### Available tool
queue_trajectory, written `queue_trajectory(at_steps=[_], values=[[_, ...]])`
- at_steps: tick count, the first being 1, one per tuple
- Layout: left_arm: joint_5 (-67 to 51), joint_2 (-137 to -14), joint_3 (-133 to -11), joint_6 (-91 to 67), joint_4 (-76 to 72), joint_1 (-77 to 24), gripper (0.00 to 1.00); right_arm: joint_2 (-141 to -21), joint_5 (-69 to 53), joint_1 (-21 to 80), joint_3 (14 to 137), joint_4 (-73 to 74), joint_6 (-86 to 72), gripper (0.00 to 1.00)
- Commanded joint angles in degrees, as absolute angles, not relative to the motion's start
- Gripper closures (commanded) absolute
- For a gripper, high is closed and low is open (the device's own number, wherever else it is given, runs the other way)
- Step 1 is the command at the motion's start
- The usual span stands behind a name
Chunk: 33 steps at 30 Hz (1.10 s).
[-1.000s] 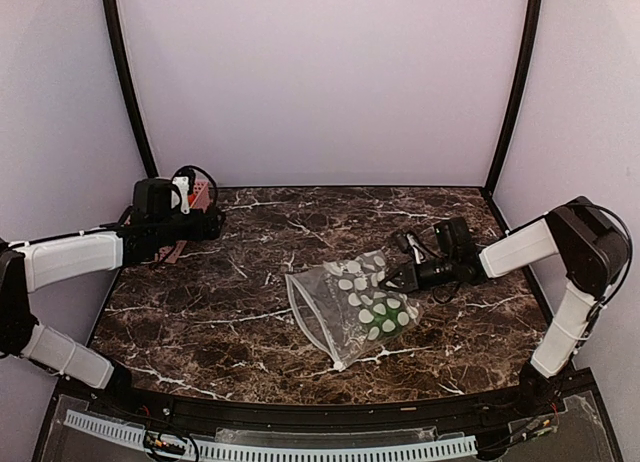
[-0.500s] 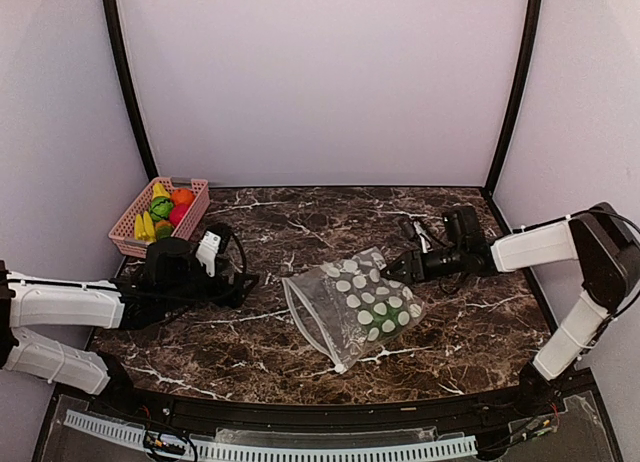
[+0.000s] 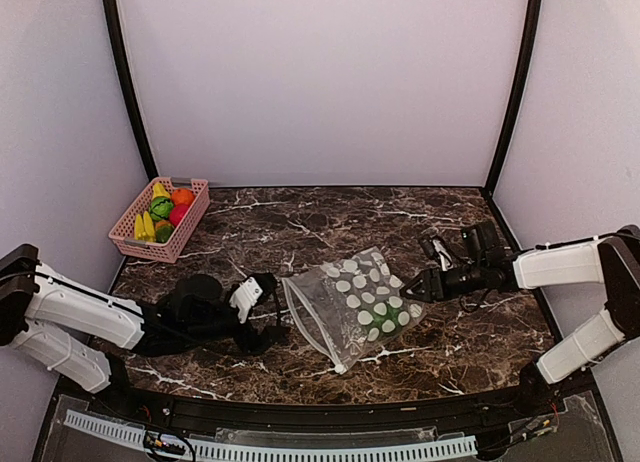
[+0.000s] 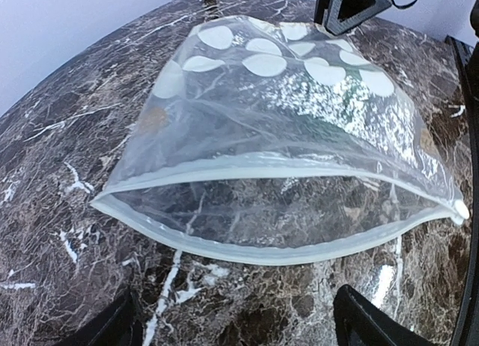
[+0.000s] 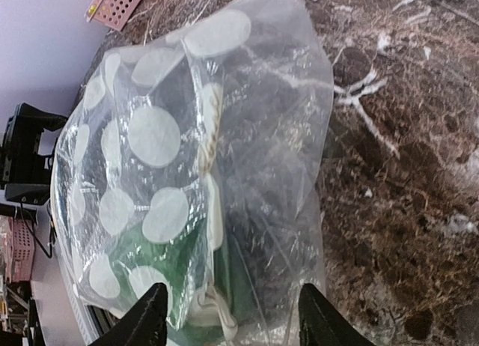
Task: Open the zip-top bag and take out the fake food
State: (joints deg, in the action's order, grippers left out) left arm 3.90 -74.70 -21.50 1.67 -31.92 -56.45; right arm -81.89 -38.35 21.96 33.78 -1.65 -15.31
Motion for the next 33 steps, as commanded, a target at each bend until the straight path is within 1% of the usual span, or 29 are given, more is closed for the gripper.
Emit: queue_trajectory(at_steps=[1,7,9,12,19,22,28,30,33], values=[[3.55,-79.04,-23.26,5.47,-36.88,-59.29,0.15,-80.09,-39.78,21.62,30.68,-1.52,-15.50,0.50],[2.80,-89.54,-29.37,8.81,-37.90,-63.08,0.25,-84.42,-41.45,21.71,30.76,-4.60,-16.04,0.73],[2.59,-92.03,-31.01,9.10,-39.38,-63.71,0.28,-85.46,-41.10,21.71,31.14,-4.72,-16.07,0.79],[2.87,-94.80,-33.72,9.75,-40.25,-64.32,0.32,-86.34,-40.89,21.95,31.01,-5.56,-16.50,0.84],[2.81,-100.12,-38.09,10.69,-41.35,-64.85,0.32,-88.41,-40.40,23.20,30.80,-7.31,-16.80,0.95],[2.27,-101.54,-40.38,11.54,-40.96,-64.93,0.31,-89.12,-40.34,23.97,31.46,-7.71,-16.81,1.00],[0.98,-106.08,-44.35,12.57,-40.65,-65.04,0.25,-91.18,-40.17,26.85,32.93,-8.61,-17.54,1.00],[0.42,-107.57,-45.20,12.67,-41.12,-65.04,0.22,-91.83,-40.09,28.11,33.17,-9.27,-18.03,1.00],[-1.48,-109.38,-46.23,12.66,-42.48,-65.04,0.14,-92.64,-39.78,29.54,33.22,-10.43,-18.97,1.00]])
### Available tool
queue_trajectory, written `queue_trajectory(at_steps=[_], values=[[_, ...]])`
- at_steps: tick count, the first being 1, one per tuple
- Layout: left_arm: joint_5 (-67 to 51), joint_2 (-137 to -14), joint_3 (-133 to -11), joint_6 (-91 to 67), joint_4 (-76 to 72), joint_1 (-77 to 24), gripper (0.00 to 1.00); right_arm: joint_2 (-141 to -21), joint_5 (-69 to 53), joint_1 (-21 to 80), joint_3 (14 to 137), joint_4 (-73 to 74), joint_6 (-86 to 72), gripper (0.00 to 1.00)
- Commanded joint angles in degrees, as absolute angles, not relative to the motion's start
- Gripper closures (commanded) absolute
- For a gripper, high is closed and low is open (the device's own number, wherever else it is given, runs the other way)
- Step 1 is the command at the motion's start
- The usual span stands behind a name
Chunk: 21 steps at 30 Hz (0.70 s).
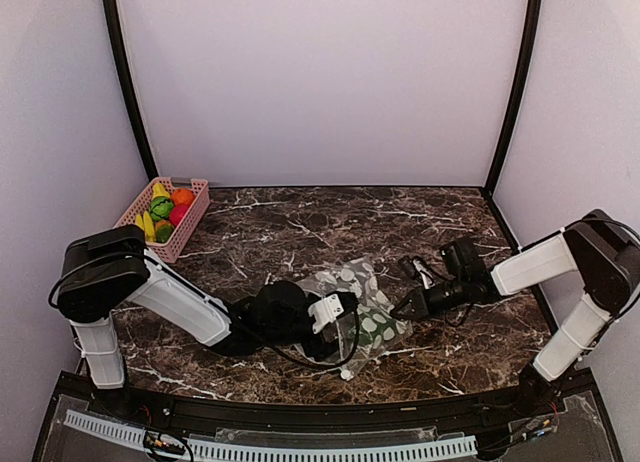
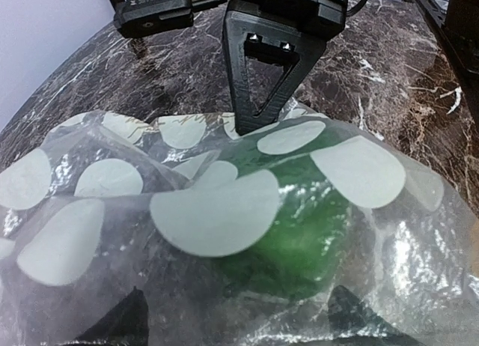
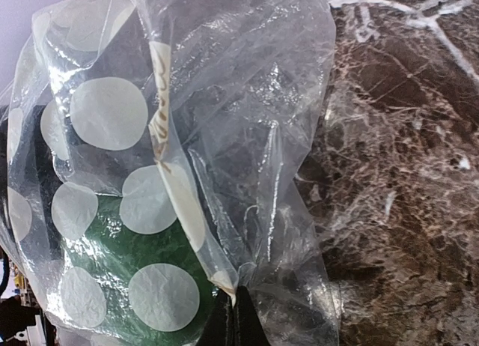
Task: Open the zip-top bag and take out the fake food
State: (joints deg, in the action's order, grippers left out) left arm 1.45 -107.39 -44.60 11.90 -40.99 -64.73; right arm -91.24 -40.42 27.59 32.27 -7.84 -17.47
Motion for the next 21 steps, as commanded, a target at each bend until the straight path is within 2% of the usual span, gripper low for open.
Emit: queue_trajectory(at_steps=[1,8,12,16,21], values=[[-2.85,-110.16,-46.49,12.66,-42.60,-65.04,0.13,-92.94,-39.74,29.97,33.22,-10.83,-19.33,1.00],[-7.56,-113.73,-50.12,13.12,-40.77,-65.75,0.05,-94.23,-38.85,32.47,32.90,-13.62,-21.80,1.00],[-7.71,-115.68,-51.11,12.61,-41.03,-66.09,0.04,-94.86,-38.29,33.83,32.58,-15.48,-23.28,1.00],[-7.47,-115.72,-51.07,11.71,-41.83,-66.09,0.10,-95.26,-38.38,34.26,32.18,-16.78,-24.18,1.00],[-7.34,-113.28,-48.57,10.38,-41.71,-66.14,0.26,-94.70,-38.76,32.41,32.06,-16.76,-23.89,1.00]])
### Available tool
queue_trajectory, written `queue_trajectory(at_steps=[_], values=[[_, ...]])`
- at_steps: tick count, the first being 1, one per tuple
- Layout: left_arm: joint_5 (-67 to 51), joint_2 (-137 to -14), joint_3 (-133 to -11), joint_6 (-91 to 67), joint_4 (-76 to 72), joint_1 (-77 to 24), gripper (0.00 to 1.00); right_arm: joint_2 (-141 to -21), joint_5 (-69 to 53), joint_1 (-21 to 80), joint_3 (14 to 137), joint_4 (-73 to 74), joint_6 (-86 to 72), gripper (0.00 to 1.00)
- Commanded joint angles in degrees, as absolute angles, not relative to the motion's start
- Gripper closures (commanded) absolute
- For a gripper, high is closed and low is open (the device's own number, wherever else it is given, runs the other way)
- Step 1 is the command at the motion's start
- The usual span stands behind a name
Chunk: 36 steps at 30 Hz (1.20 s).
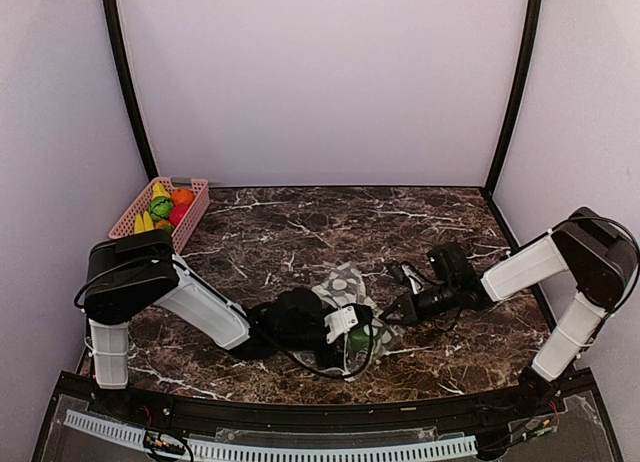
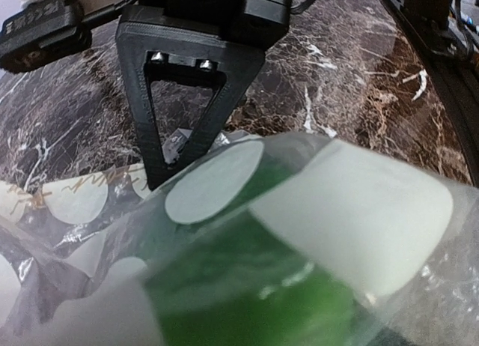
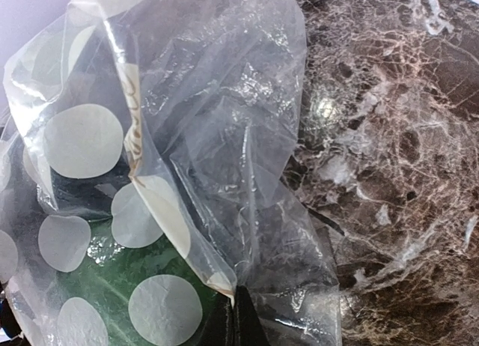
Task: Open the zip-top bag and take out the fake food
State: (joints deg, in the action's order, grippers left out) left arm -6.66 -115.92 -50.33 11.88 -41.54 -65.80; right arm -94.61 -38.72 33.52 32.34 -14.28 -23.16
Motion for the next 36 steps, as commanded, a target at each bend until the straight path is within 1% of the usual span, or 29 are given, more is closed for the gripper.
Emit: queue_trajectory(at_steps=[1,2,4,7,15,18,21,24,27,33,36], values=[[-6.93,-111.95,-47.88,10.11,-42.05,-66.12,0.28,-94.37,-38.98,31.60,31.96,-16.86,-23.86,1.00],[-6.59,-111.17,-46.56,9.41,-41.95,-66.10,0.31,-94.00,-39.04,30.91,31.91,-16.64,-23.76,1.00],[-5.51,-108.88,-44.84,8.58,-41.26,-66.09,0.35,-93.11,-38.98,29.24,31.90,-16.06,-23.33,1.00],[-3.78,-105.46,-42.91,7.70,-39.89,-66.09,0.38,-91.58,-38.71,26.85,32.23,-14.59,-22.35,1.00],[2.32,-99.00,-37.41,4.84,-36.55,-65.46,0.40,-88.31,-38.39,20.75,32.45,-10.68,-19.61,1.00],[3.63,-95.27,-35.54,1.20,-35.17,-63.87,0.40,-87.80,-38.50,19.37,32.28,-10.23,-19.02,1.00],[3.17,-90.84,-31.91,-3.20,-35.67,-60.29,0.40,-87.71,-38.70,18.37,32.28,-9.93,-18.65,1.00],[3.30,-83.65,-29.54,-5.43,-34.64,-55.86,0.40,-87.90,-38.98,17.94,32.30,-9.93,-18.38,1.00],[2.97,-76.77,-29.14,-8.11,-28.88,-50.70,0.40,-88.23,-39.26,17.76,32.26,-10.16,-18.27,1.00],[1.89,-65.03,-29.83,-13.06,-20.65,-34.85,0.39,-88.40,-39.81,17.75,32.35,-10.63,-18.45,1.00],[2.40,-62.16,-32.41,-16.47,-16.34,-24.81,0.39,-88.48,-40.07,17.75,32.45,-10.63,-18.38,1.00]])
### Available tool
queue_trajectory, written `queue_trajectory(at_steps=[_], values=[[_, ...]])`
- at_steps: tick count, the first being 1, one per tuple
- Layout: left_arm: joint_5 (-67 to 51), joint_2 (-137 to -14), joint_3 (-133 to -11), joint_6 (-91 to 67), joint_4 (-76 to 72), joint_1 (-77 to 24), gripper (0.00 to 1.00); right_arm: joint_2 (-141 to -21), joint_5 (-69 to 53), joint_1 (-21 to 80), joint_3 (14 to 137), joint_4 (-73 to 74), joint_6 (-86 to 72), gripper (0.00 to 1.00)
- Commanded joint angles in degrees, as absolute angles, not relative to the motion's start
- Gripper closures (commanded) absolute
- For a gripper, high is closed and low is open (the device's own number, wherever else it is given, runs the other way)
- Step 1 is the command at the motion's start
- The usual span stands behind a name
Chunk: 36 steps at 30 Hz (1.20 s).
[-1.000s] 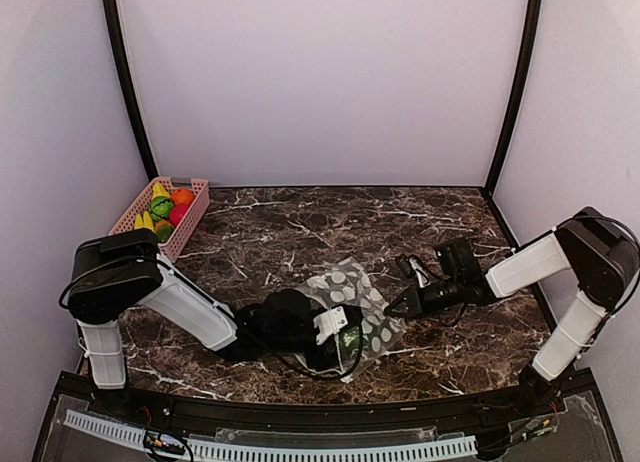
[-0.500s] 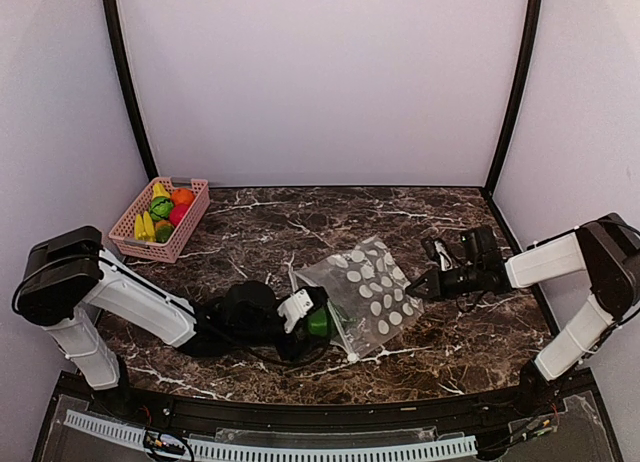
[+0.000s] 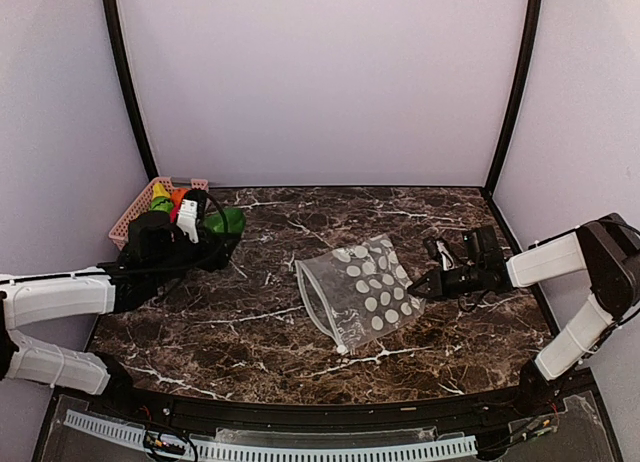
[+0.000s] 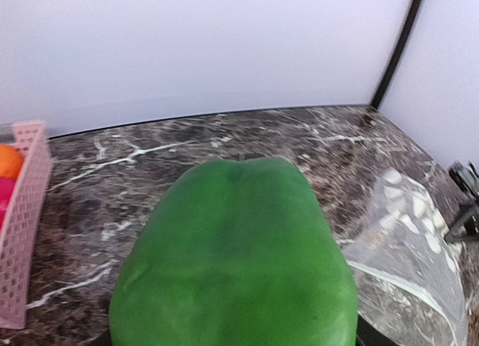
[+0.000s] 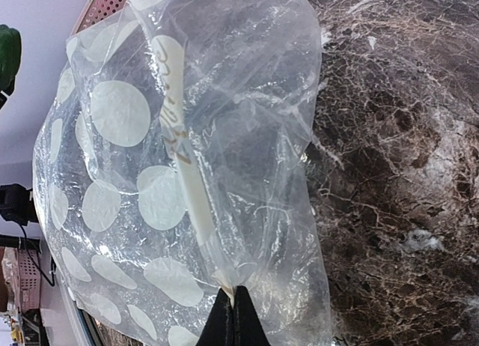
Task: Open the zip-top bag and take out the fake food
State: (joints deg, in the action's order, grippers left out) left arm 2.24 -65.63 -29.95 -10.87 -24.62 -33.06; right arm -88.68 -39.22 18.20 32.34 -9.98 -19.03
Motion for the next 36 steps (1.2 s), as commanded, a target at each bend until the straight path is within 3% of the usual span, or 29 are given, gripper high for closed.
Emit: queue_trajectory(at_steps=[1,9,23,30,36], values=[[2.23,-61.37,-32.99,-18.40,-14.57,-22.69,0.39,-88.48,-40.10,17.75,32.43,-10.63,-18.30,1.00],[3.57,-66.80,-44.46,-23.92,-4.56,-4.29,0.36,-88.64,-40.73,17.75,32.09,-11.44,-18.54,1.00],[7.22,-91.24,-63.24,-23.93,0.71,6.86,0.31,-90.07,-41.66,17.75,31.65,-13.01,-18.57,1.00],[7.07,-98.44,-68.72,-24.48,1.94,9.10,0.28,-90.18,-41.92,17.75,31.63,-13.23,-18.50,1.00],[9.58,-100.72,-70.58,-24.06,3.77,9.33,0.20,-90.07,-42.08,17.75,31.62,-13.18,-18.38,1.00]])
